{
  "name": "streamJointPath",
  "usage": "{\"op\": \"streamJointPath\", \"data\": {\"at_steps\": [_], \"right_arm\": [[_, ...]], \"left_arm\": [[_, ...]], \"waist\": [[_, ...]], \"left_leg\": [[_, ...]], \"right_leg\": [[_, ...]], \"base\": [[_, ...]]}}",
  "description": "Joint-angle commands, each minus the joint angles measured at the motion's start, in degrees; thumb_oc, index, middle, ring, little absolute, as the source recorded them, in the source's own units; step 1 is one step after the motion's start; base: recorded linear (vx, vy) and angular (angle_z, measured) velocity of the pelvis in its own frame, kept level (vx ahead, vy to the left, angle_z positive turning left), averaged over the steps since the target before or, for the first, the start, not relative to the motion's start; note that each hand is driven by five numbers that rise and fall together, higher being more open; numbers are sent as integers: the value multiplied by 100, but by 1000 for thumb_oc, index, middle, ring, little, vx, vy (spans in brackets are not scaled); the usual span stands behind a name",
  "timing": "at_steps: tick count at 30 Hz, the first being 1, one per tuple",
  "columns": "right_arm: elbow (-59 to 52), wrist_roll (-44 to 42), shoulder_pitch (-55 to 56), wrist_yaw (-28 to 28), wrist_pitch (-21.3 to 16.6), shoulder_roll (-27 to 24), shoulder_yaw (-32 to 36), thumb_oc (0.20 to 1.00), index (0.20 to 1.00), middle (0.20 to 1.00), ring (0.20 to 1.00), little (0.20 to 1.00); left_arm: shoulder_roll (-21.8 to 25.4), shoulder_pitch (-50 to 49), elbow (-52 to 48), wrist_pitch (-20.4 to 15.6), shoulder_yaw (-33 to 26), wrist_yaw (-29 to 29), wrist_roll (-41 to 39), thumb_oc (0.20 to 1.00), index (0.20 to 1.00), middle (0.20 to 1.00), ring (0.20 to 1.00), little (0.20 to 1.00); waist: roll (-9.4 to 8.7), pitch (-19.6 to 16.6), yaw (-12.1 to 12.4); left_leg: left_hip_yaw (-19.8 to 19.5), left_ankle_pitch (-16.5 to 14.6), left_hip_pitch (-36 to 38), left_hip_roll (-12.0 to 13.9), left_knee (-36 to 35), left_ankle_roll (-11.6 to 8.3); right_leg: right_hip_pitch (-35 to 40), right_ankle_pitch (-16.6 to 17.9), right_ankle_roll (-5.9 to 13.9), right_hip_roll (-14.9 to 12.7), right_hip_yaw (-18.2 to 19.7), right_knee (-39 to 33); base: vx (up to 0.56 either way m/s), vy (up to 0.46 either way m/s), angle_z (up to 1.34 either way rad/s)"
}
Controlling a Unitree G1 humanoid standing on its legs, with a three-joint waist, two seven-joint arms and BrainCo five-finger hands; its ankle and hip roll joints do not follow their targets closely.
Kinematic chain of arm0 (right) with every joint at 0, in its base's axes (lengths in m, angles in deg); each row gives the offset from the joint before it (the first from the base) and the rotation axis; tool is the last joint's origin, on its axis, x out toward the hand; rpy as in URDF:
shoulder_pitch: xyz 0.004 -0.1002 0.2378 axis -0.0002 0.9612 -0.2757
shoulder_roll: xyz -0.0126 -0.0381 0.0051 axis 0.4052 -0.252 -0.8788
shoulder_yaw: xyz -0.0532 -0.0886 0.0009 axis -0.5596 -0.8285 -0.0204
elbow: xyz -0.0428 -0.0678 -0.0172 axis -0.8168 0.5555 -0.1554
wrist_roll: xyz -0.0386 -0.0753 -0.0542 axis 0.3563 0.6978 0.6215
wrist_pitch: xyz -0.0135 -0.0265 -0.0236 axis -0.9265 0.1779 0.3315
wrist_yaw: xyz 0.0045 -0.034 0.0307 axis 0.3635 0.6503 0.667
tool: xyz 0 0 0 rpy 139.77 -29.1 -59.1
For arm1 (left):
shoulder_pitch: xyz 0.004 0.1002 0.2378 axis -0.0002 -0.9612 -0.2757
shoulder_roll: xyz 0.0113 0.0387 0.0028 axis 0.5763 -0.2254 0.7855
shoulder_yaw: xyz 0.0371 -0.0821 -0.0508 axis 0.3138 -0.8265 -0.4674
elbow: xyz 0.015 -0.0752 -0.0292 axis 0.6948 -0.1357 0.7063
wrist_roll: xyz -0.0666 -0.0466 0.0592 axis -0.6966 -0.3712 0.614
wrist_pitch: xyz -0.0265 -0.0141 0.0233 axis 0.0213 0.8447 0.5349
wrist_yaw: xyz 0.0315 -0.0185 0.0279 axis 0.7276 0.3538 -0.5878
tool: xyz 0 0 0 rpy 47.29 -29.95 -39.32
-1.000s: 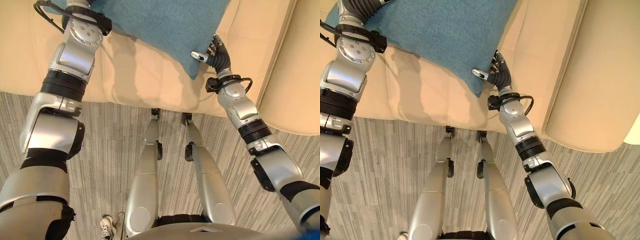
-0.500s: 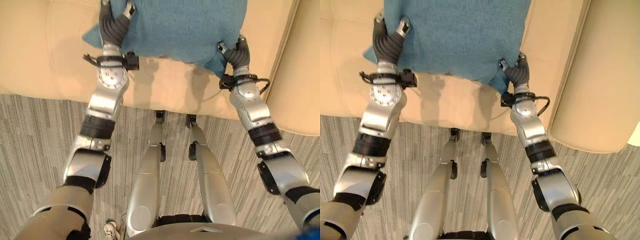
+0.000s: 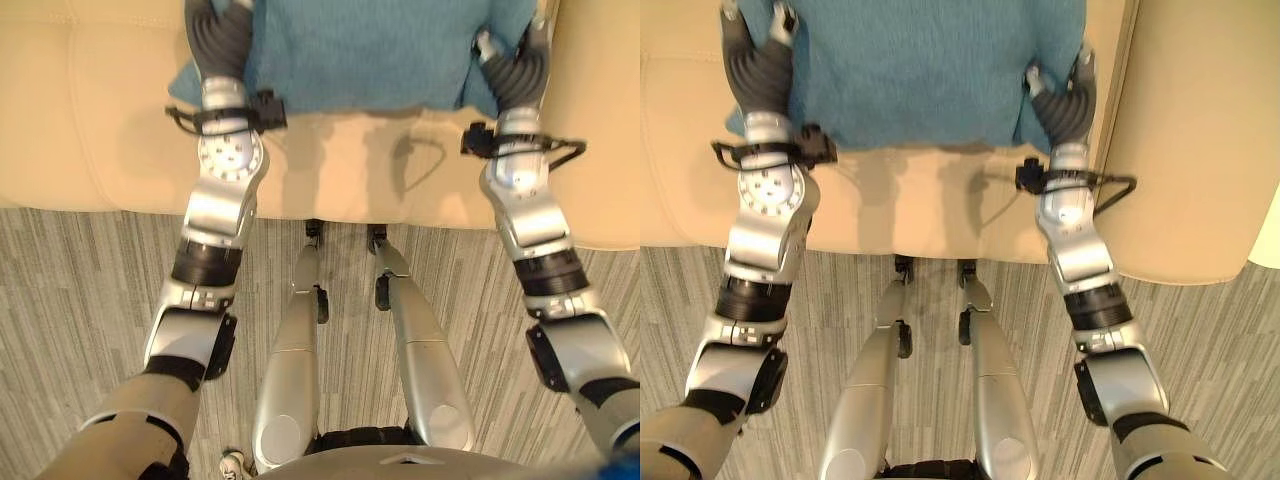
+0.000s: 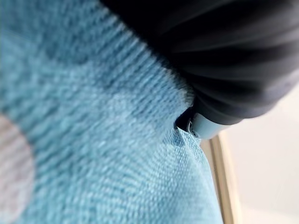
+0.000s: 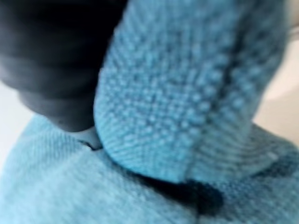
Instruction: Pick up all the scattered cushions and arrange them neatly on the sofa.
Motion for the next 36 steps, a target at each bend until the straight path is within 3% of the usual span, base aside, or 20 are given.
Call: {"op": "streamJointPath", "data": {"at_steps": [1, 10, 16, 17, 21, 27, 28, 29, 36], "right_arm": [[-700, 600, -1145, 374, -830, 157, -421, 200, 200, 200, 200, 200], [238, 954, -2646, 1049, -819, -33, -691, 200, 200, 200, 200, 200], [1519, 575, -3289, 1351, -837, 242, -954, 200, 200, 200, 200, 200], [2008, 648, -3709, 1501, -771, 92, -1188, 200, 200, 200, 200, 200], [2705, 487, -4472, 1387, -736, -126, -1946, 200, 200, 200, 200, 200], [2797, 425, -4175, 1135, -596, -54, -2219, 200, 200, 200, 200, 200], [2888, 295, -4128, 909, -554, -73, -2385, 1000, 1000, 1000, 1000, 1000], [2897, 258, -4112, 837, -568, -95, -2463, 1000, 1000, 1000, 1000, 1000], [2671, 198, -3750, 543, -536, -217, -2549, 1000, 1000, 1000, 1000, 1000]], "left_arm": [[-173, 1210, -578, -926, 601, -94, 250, 200, 200, 200, 200, 200], [115, 2597, 620, -1010, 878, -605, 296, 200, 200, 200, 200, 200], [302, 3426, 2541, -864, 1200, -767, -112, 200, 200, 200, 200, 200], [460, 3608, 2731, -863, 1267, -760, -103, 200, 200, 200, 200, 200], [783, 4004, 2844, -951, 1445, -876, -119, 200, 200, 200, 200, 200], [608, 3667, 2801, -910, 1271, -800, -228, 200, 200, 200, 200, 200], [680, 3569, 2855, -873, 1278, -794, -221, 438, 438, 438, 438, 438], [705, 3506, 2878, -853, 1267, -792, -204, 1000, 1000, 1000, 1000, 1000], [924, 3210, 2795, -717, 1197, -818, -29, 1000, 1000, 1000, 1000, 1000]], "waist": [[115, -76, -209], [168, -76, -259], [205, -76, -325], [228, -76, -320], [227, -76, -388], [220, -76, -364], [187, -76, -349], [188, -76, -349], [117, -76, -324]], "left_leg": [[80, -829, 398, 57, 269, -113], [49, -868, 300, 40, 287, -154], [28, -872, -65, -6, 405, -209], [21, -872, -196, -52, 388, -216], [64, -717, -627, -76, 237, -194], [142, -788, -586, -48, 185, -204], [172, -767, -640, -61, 195, -197], [180, -818, -617, -54, 208, -199], [195, -858, -738, -38, 337, -203]], "right_leg": [[606, 184, 109, -177, -34, -488], [620, 190, 157, -180, 13, -535], [450, 283, 188, -240, 18, -694], [404, 371, 221, -274, -1, -866], [70, 781, 325, -257, 54, -1346], [-48, 776, 298, -182, 90, -1320], [-136, 854, 295, -211, 74, -1324], [-118, 832, 304, -216, 79, -1313], [-220, 845, 323, -259, 1, -1257]], "base": [[0, 0, 0], [4, -8, 3], [12, -3, -1], [51, 50, -1], [-3, 80, -5], [38, 30, -8], [20, 3, -5], [5, -5, -5], [0, -2, -1]]}}
